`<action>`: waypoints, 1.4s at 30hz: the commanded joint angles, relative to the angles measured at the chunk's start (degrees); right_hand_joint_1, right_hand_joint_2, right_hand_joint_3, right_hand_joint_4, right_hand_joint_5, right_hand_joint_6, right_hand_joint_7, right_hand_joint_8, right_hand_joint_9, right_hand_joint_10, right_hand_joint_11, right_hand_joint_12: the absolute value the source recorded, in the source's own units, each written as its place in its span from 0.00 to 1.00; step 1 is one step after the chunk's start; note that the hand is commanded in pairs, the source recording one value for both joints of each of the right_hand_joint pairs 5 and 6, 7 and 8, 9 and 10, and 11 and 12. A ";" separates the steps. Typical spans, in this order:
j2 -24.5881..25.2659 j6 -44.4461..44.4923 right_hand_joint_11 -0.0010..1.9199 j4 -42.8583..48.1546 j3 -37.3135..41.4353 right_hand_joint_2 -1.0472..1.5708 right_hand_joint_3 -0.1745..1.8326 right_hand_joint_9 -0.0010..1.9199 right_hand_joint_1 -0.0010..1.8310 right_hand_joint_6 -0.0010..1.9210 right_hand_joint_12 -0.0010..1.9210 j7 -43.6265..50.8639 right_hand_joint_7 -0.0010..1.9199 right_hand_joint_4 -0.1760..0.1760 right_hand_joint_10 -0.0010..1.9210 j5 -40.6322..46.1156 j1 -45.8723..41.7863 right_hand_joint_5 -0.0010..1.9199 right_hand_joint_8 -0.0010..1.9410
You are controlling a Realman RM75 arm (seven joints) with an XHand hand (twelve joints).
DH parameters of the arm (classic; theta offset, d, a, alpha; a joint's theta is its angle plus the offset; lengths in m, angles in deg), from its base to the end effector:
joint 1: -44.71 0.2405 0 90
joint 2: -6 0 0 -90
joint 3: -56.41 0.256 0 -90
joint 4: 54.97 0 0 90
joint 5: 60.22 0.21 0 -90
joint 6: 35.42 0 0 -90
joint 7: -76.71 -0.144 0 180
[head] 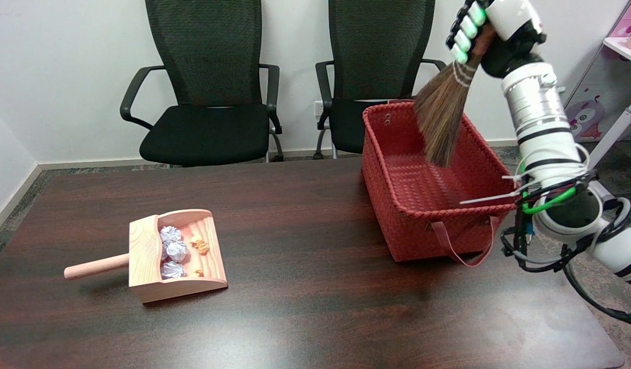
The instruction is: Place the broom in the basket.
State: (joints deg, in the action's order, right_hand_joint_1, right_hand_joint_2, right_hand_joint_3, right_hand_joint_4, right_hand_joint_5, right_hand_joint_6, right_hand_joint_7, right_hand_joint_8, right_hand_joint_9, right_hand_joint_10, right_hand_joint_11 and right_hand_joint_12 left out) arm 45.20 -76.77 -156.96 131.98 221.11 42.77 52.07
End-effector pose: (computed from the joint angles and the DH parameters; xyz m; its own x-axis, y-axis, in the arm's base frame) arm -0.0815 -0.3420 0.4109 -0.1162 0.2386 0.9641 -0.8830 -0.4693 0.0097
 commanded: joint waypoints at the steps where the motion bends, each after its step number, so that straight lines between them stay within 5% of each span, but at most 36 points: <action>1: 5.24 -1.54 1.00 10.95 -11.39 0.85 1.00 1.00 0.44 1.00 1.00 -1.57 1.00 0.55 1.00 -9.11 3.16 1.00 0.99; 13: 15.70 -0.84 1.00 21.71 -14.54 0.80 1.00 1.00 0.44 1.00 1.00 -6.68 1.00 0.54 1.00 -20.53 4.31 1.00 0.99; 42: 16.61 -0.92 1.00 26.05 -21.26 0.81 0.98 1.00 0.44 1.00 1.00 -6.24 1.00 0.58 1.00 -25.56 5.03 1.00 0.99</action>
State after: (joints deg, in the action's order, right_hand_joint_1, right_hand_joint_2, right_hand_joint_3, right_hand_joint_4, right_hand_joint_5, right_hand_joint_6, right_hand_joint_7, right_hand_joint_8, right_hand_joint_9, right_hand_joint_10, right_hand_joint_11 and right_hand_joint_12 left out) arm 60.53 -78.03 -133.48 113.23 215.16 20.10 56.69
